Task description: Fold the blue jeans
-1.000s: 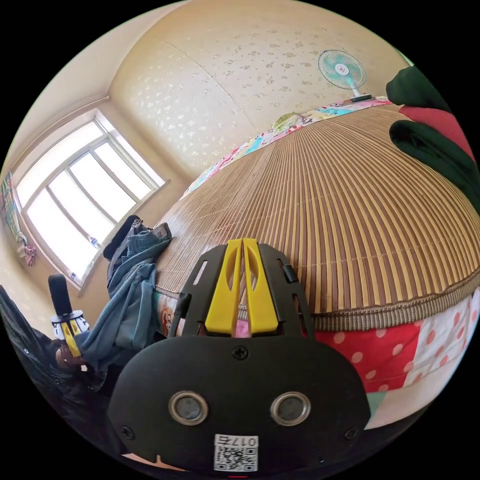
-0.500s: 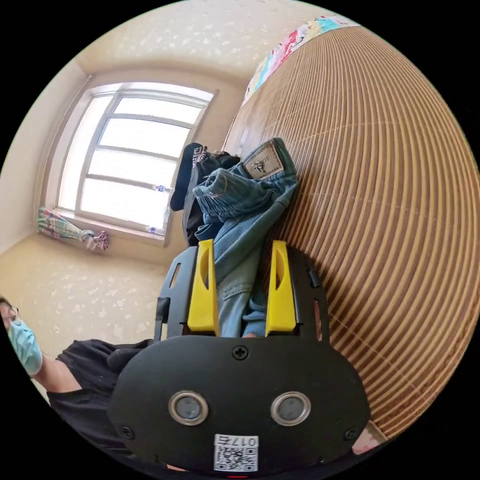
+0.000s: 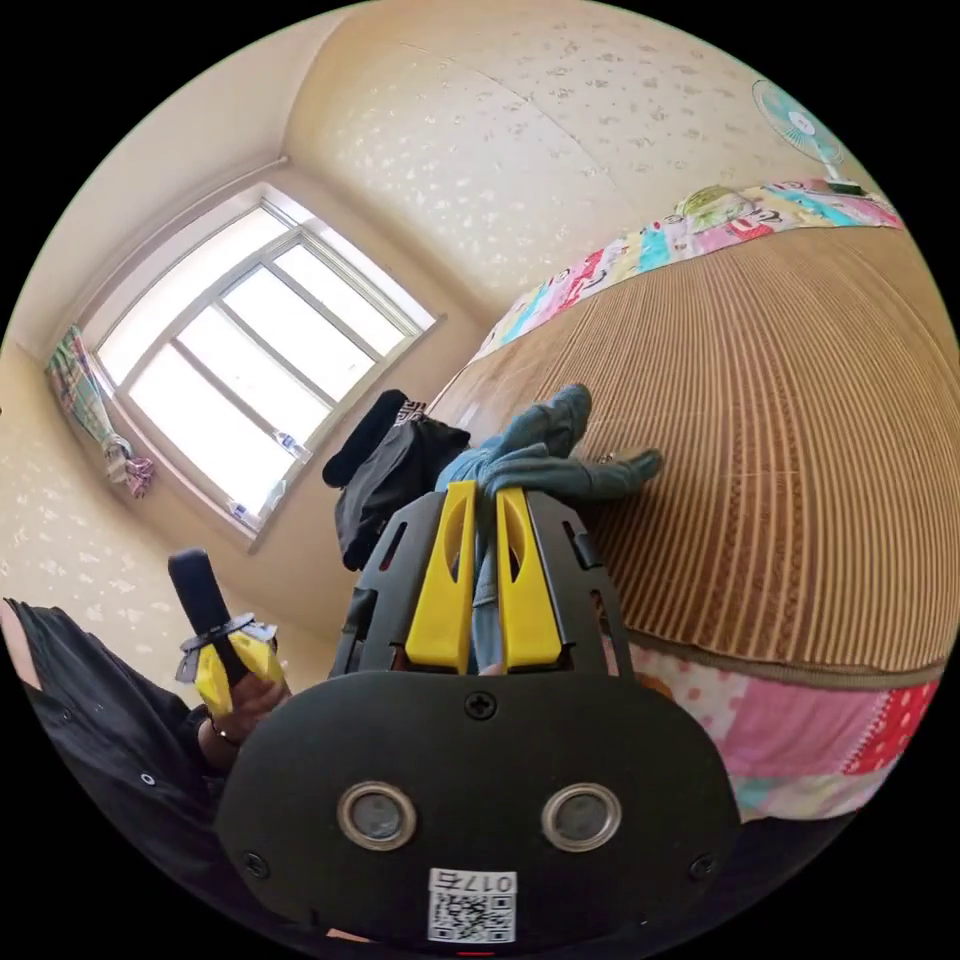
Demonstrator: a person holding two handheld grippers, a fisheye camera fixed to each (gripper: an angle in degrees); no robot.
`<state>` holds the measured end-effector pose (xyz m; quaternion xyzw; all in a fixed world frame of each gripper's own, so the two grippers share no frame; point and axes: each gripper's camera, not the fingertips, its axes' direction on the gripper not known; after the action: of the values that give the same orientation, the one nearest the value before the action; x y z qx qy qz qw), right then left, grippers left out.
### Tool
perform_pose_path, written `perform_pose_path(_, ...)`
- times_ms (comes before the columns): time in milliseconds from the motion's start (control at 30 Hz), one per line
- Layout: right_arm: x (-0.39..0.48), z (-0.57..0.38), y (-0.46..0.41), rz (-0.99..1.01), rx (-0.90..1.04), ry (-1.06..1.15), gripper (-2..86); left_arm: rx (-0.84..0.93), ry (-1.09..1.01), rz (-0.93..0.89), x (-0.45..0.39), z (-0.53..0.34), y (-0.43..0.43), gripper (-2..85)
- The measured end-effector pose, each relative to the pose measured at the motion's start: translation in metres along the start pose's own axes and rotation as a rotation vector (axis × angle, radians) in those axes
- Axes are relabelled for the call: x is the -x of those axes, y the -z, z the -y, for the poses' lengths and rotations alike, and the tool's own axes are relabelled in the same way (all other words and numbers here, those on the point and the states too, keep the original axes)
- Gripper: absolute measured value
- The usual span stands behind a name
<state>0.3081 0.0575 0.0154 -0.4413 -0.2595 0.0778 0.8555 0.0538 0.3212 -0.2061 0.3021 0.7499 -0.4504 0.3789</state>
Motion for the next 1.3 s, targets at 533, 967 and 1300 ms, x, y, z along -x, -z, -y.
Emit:
perform_pose_path(533, -0.033, -0.053, -0.015, 0.024, 0.251, -0.182, 1.6, 0.422, 0.126, 0.446, 0.092, 0.123, -0.24, 13.1)
perform_pose_path(967, -0.096, -0.034, 0.029, 0.211, 0.071, -0.421, 10.7, 0.156, 0.32, 0.191, 0.136, 0.075, -0.194, 2.6)
perform_pose_path(1300, -0.018, 0.009, -0.059, 0.487, -0.05, -0.418, 4.4, 0.01, 0.386, 0.099, 0.112, 0.082, -0.151, 1.1)
